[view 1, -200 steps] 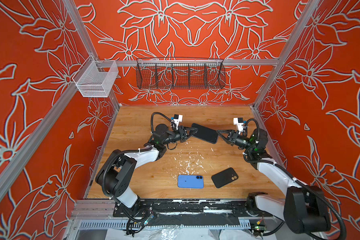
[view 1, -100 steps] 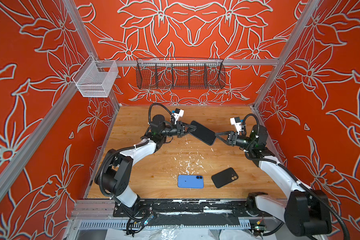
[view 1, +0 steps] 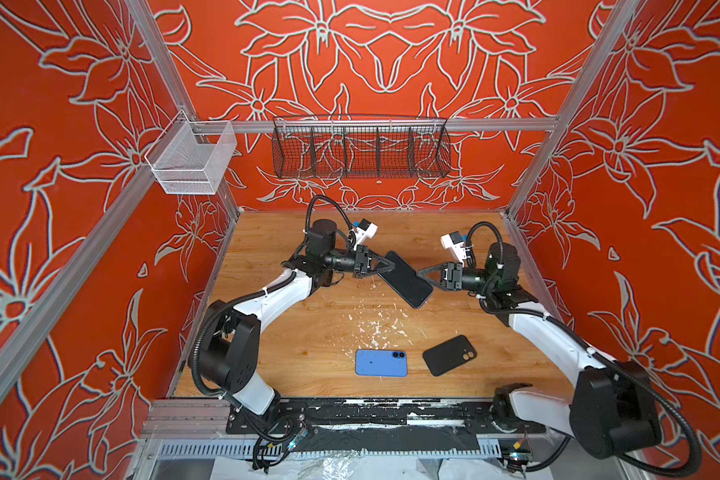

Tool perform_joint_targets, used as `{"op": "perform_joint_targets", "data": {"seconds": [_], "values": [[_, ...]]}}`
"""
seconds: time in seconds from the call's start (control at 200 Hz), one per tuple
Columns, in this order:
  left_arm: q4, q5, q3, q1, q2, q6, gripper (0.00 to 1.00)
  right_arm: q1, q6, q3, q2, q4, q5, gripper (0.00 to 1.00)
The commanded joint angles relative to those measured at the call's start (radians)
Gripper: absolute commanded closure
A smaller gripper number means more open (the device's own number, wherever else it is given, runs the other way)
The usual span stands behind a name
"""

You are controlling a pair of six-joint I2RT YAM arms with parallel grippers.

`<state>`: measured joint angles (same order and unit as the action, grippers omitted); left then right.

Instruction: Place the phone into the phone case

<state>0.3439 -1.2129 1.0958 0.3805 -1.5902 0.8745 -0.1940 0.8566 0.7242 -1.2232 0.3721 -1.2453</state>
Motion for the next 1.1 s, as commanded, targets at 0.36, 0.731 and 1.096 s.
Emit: {"op": "perform_joint_targets", "data": {"seconds": [0.36, 0.731, 1.096], "values": [[0.119, 0.007, 0.066, 0.001, -0.021, 0.075, 0.57, -0.054, 0.012, 0.032, 0.015, 0.010, 0.030, 1.00], [0.037, 0.345, -0.065, 0.017, 0.064, 0.108, 0.26, -0.057, 0.049, -0.029, 0.176, -0.004, 0.482, 1.00], [0.398, 0.423, -0.139, 0.155, -0.017, 0.287, 0.29, -0.133, 0.089, -0.083, 0.214, 0.067, 0.759, 1.00]]}}
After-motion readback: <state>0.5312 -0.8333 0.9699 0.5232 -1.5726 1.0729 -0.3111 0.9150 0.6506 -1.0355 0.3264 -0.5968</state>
